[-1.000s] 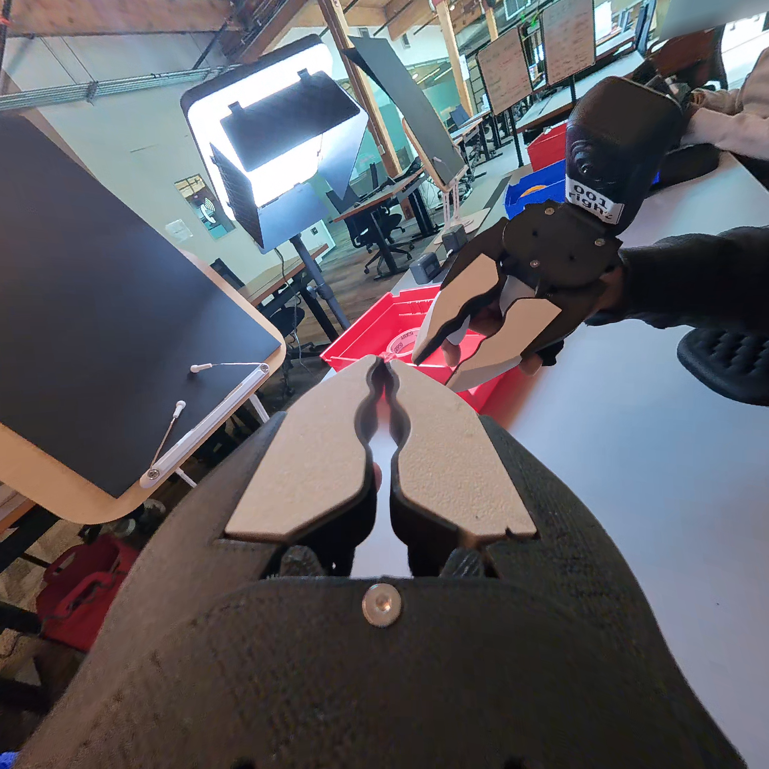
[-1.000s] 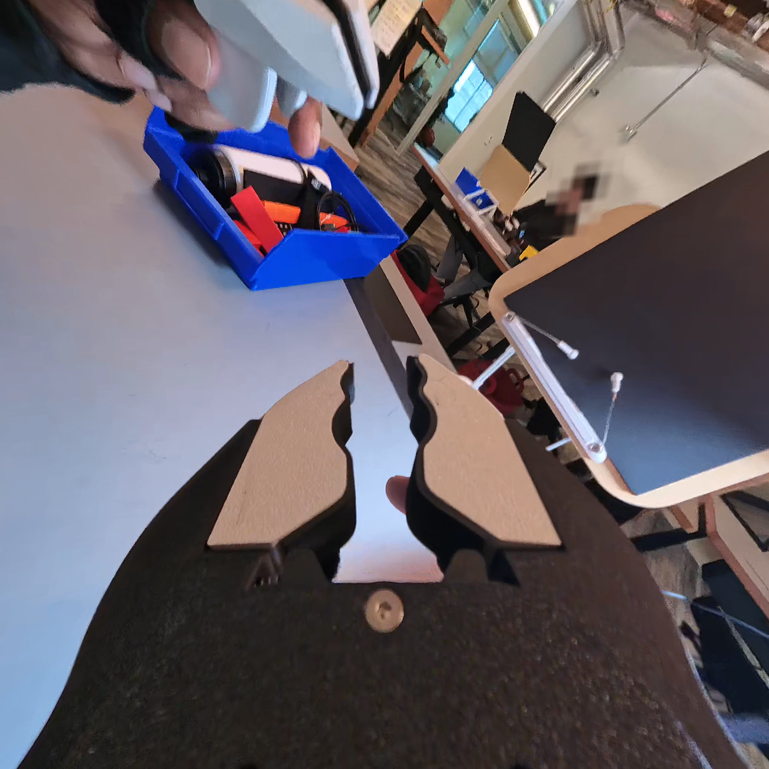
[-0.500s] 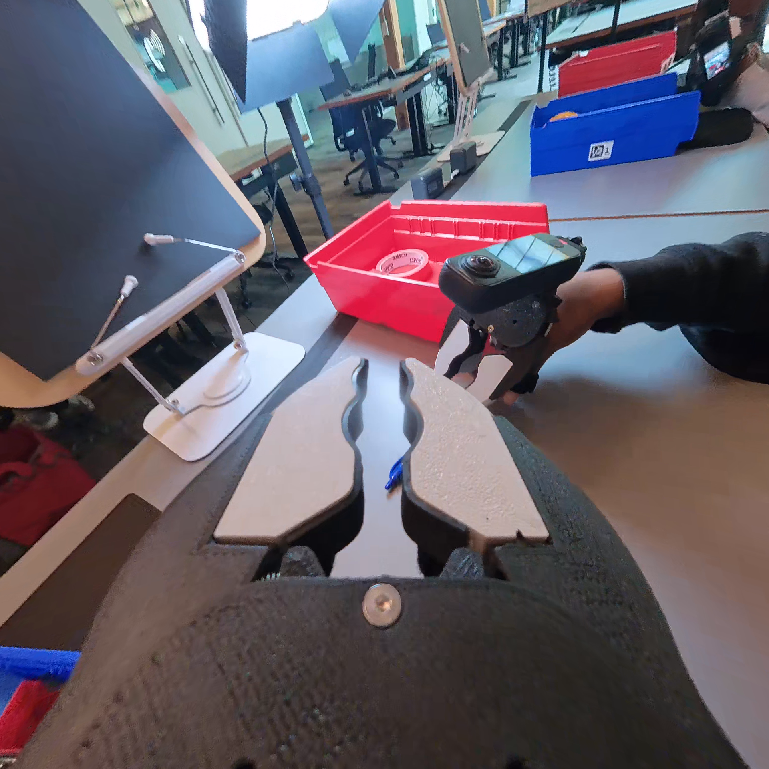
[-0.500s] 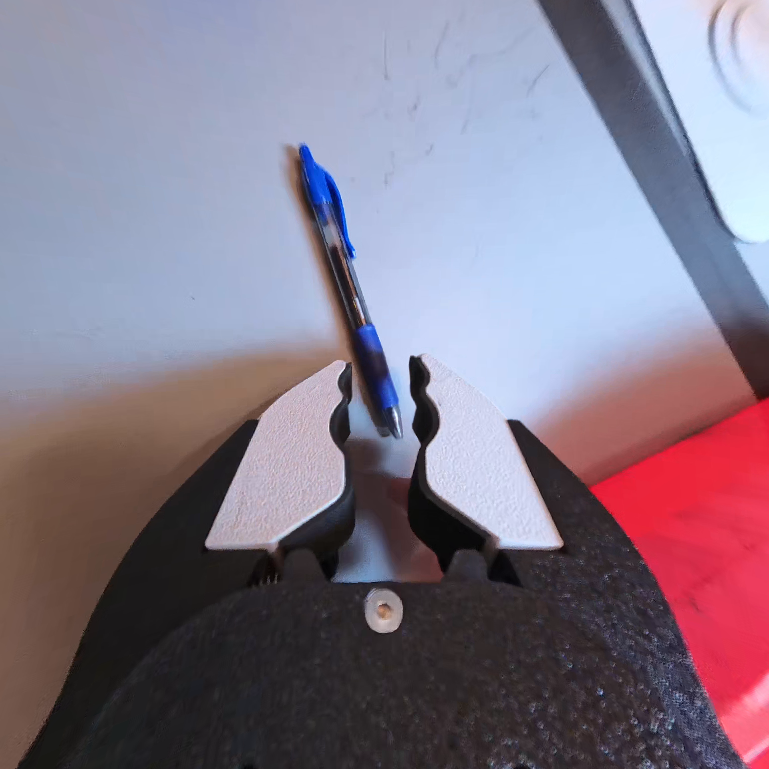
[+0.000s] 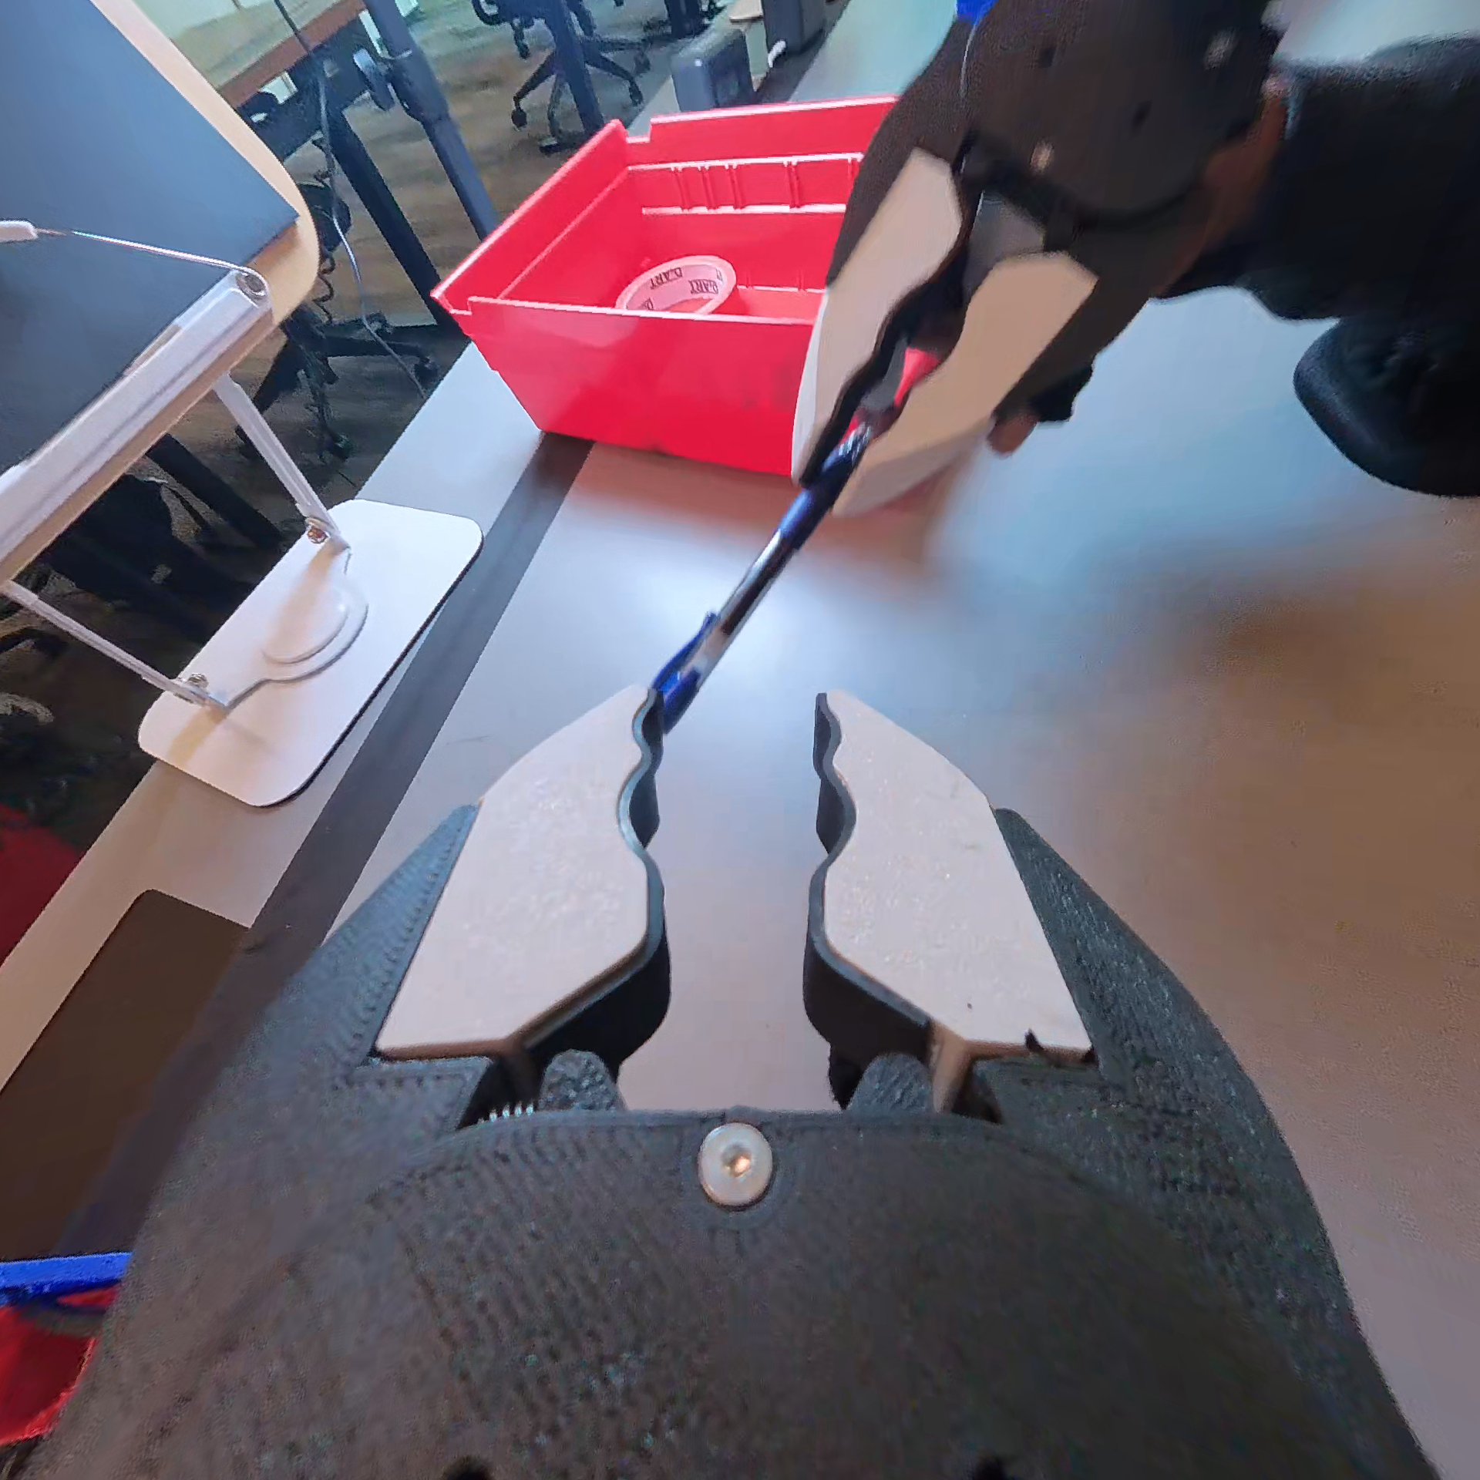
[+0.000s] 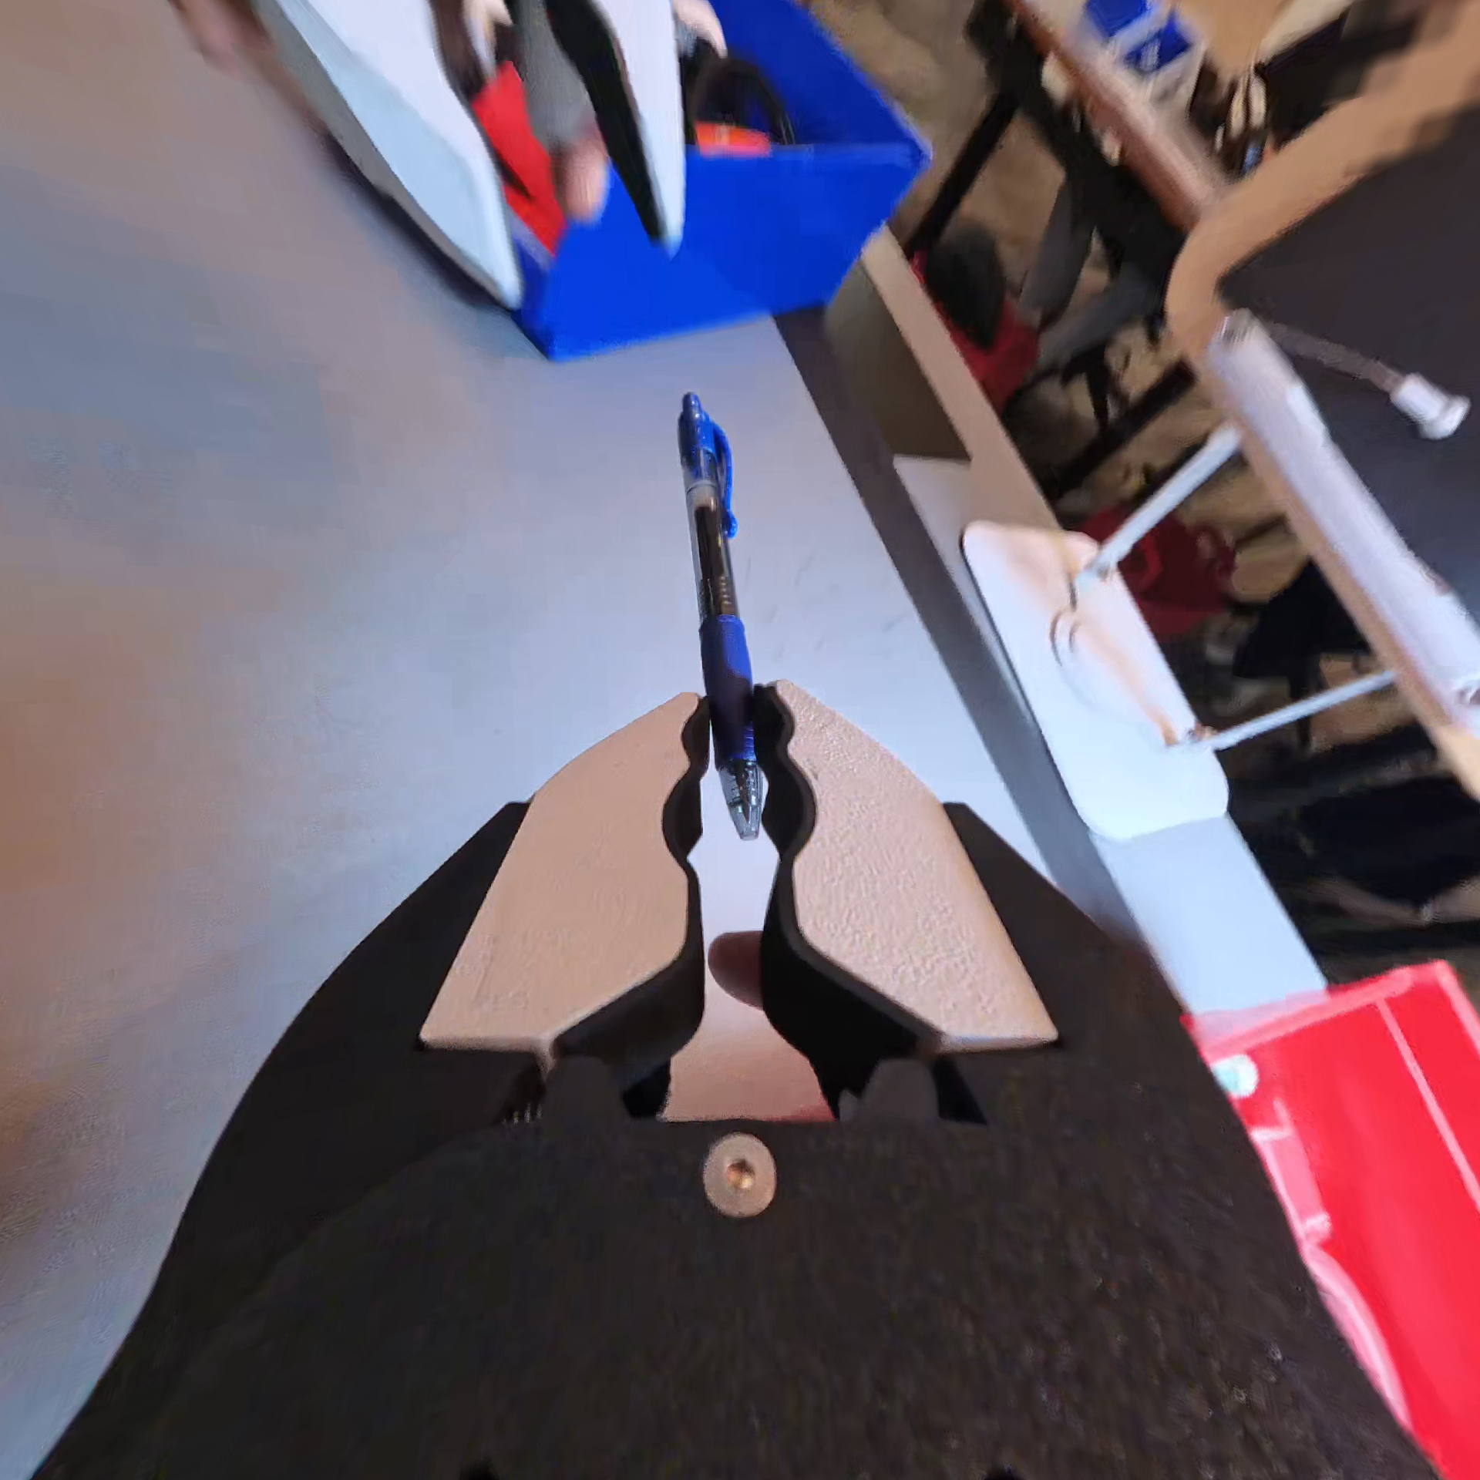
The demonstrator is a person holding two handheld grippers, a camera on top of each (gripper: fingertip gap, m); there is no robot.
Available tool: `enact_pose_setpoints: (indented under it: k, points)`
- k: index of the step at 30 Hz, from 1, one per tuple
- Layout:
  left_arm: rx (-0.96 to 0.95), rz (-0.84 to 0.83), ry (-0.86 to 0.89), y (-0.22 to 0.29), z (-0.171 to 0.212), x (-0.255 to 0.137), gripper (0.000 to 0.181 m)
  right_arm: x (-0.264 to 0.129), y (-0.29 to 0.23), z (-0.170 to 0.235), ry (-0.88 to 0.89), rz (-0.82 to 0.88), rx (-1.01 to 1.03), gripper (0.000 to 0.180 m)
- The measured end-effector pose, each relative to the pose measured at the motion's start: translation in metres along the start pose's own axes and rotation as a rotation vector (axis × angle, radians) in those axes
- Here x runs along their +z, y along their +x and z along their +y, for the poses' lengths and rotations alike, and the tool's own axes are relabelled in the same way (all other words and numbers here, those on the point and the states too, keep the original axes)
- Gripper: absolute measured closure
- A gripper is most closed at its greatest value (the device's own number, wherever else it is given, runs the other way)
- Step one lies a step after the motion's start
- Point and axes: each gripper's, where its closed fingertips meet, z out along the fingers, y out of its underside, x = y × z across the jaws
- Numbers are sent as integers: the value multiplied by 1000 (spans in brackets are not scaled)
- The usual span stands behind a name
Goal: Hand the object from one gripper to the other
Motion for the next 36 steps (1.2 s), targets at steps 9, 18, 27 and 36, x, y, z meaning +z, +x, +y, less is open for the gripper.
enact_pose_setpoints:
  k: [9, 18, 27, 36]
  points:
    - [59, 43, 101, 13, -20, -10, 164, -42, -8, -42, 213, -69, -102, 169]
    - [77, 62, 113, 16, -22, -14, 174, -37, -12, -38, 208, -89, -105, 169]
    - [74, 34, 112, 11, -20, -13, 165, -44, -11, -42, 239, -94, -98, 169]
    - [102, 58, 65, 16, -12, -8, 176, -43, -14, -43, 249, -107, -101, 169]
